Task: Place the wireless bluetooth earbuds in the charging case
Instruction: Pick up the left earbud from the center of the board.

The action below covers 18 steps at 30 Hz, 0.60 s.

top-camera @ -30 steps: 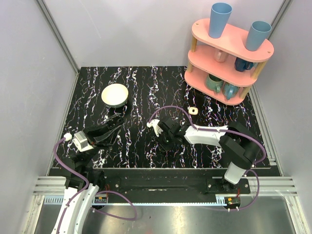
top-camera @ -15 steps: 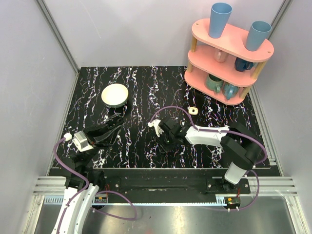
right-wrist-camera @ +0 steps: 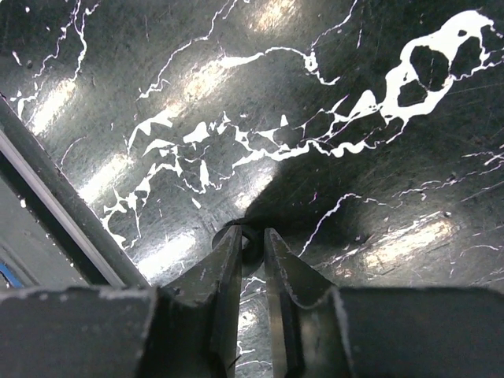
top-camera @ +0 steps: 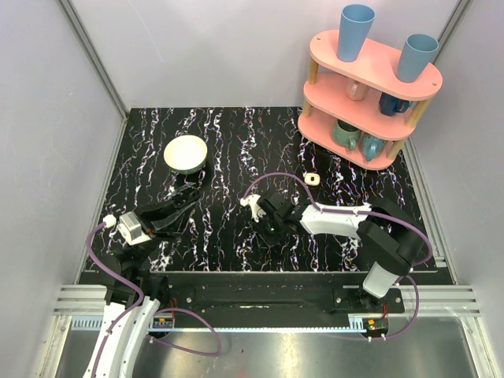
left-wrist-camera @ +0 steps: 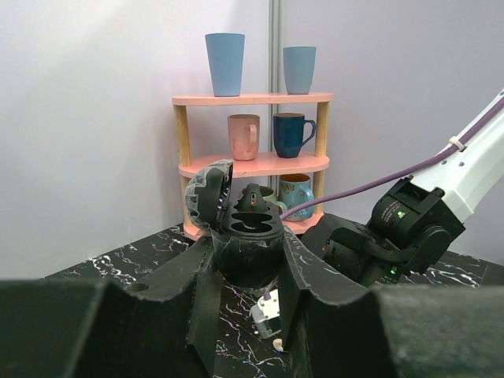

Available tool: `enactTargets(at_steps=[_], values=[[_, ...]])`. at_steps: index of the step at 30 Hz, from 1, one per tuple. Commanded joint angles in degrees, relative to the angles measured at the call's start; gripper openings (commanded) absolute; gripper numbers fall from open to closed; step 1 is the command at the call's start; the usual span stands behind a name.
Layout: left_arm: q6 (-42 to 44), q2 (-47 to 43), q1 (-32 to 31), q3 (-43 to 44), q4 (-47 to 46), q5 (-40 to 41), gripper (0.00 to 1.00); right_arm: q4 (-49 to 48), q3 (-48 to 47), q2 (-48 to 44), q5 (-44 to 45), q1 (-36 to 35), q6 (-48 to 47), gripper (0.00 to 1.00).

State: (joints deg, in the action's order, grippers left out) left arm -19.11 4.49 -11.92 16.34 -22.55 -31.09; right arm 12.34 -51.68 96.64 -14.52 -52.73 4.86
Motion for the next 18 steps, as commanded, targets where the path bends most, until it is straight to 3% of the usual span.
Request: enactTargets(at_steps=[1, 5, 18], values=[[-0.1, -0.2, 0.4, 0.4, -1.9, 0.7, 0.06, 1.9, 1.0, -2.7, -2.3, -0.4, 0.1, 0.22], [-0.1, 0.0, 0.4, 0.4, -1.8, 0.6, 0.06, 1.8, 1.4, -3.5, -2.8, -0.4, 0.1, 0.07], [-0.2, 0.1, 0.4, 0.4, -1.9, 0.7, 0.06, 0.2, 3.3, -8.7, -1.0, -0.4, 1.6, 0.01]])
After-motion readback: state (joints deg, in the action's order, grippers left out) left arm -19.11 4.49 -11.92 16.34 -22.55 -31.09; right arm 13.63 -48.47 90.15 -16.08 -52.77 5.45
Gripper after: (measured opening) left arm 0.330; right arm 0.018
